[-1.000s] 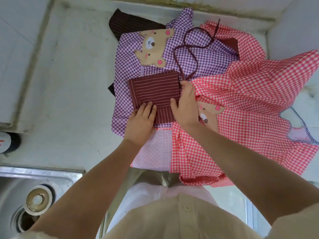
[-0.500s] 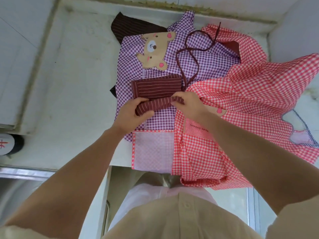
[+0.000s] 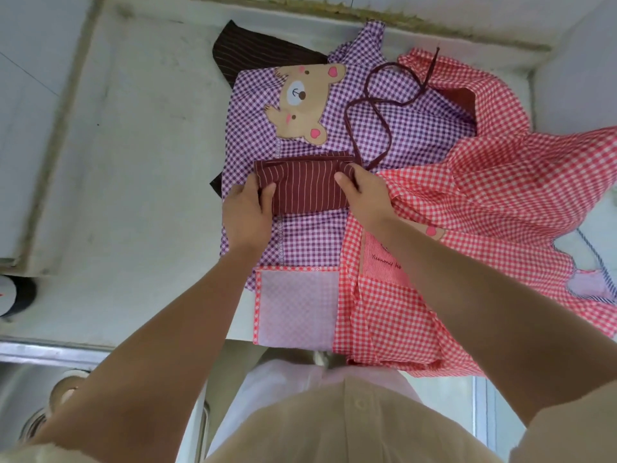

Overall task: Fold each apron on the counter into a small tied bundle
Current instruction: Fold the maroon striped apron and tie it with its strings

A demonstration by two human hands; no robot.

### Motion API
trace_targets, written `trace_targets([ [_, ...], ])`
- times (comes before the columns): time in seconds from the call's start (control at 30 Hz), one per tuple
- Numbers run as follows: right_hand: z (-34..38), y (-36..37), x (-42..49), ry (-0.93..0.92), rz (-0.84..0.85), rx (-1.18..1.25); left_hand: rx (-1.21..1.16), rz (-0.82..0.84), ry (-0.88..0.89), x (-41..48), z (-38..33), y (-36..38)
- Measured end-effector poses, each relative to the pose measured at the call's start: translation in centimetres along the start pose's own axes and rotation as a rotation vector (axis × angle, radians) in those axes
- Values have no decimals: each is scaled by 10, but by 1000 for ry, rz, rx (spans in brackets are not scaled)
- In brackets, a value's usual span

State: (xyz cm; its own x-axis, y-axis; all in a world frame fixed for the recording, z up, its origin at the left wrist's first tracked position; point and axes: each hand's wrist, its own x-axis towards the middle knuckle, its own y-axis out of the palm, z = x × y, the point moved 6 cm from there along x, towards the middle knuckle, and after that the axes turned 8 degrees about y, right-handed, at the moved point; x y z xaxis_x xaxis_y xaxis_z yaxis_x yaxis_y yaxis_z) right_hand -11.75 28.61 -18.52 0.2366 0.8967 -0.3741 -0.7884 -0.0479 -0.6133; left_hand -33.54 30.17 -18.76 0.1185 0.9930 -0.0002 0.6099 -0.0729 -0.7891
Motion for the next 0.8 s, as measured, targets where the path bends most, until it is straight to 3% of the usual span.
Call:
trace_targets([
  [0.23,5,3,24,114,-61,-200,185,-34,-233,17,1,-1],
  [0.27,5,3,27,135,-61,-204,227,-67,-227,20,-1,-6],
  [0.33,4,3,31,163,-58,-210,309,-103,-49,32,-16,-14],
  [0.4,4,3,32,185,-50,-199,341,50,233,45,-37,-5],
  [0.47,4,2,32,197,-50,-181,359,258,378,52,-50,11],
  [0.57,2,2,32,191,-63,-135,508,445,284,63,-46,28],
  [0.7,0,3,26,167,-66,-40,640,534,252,74,-52,30],
  [0.8,-3,2,21,170,-33,61,608,588,252,76,-56,31],
])
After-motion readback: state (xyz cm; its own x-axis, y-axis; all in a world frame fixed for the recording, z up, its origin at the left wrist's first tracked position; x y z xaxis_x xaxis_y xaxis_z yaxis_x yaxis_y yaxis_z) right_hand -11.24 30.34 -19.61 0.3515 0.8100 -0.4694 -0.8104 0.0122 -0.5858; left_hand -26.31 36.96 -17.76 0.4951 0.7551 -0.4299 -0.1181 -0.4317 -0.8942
